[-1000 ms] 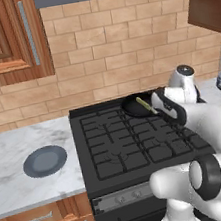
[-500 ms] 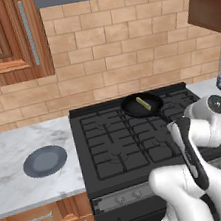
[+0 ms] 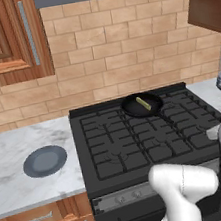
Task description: Pick up the butter stick and place it in the pan. Then turn on the burner for the pan.
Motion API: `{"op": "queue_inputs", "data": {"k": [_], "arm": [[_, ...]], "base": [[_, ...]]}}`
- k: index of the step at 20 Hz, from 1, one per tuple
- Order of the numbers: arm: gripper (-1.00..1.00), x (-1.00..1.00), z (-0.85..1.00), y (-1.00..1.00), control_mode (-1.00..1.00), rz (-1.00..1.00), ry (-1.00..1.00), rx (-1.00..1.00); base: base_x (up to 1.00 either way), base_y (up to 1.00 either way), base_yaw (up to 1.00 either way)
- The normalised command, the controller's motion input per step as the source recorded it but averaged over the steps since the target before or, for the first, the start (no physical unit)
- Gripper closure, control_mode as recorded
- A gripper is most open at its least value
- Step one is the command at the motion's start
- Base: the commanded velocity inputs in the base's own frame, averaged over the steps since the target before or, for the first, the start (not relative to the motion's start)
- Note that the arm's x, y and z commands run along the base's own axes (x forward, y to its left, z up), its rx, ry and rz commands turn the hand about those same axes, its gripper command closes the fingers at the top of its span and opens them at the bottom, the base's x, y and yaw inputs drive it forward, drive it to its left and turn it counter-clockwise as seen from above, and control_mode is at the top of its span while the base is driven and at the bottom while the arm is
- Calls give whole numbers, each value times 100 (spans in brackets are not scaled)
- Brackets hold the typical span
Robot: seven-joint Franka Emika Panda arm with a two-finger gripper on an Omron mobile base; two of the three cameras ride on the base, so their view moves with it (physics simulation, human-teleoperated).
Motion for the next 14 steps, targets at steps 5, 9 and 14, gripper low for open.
{"op": "queue_inputs", "data": {"k": [5, 9, 14], "arm": [[-100, -32, -70, 1, -100, 3, -6, 0], [-100, -1, -69, 0, -100, 10, -3, -4], [-100, -37, -66, -7, -100, 3, -20, -6]], "base": [[0, 0, 0], [0, 0, 0], [0, 0, 0]]}}
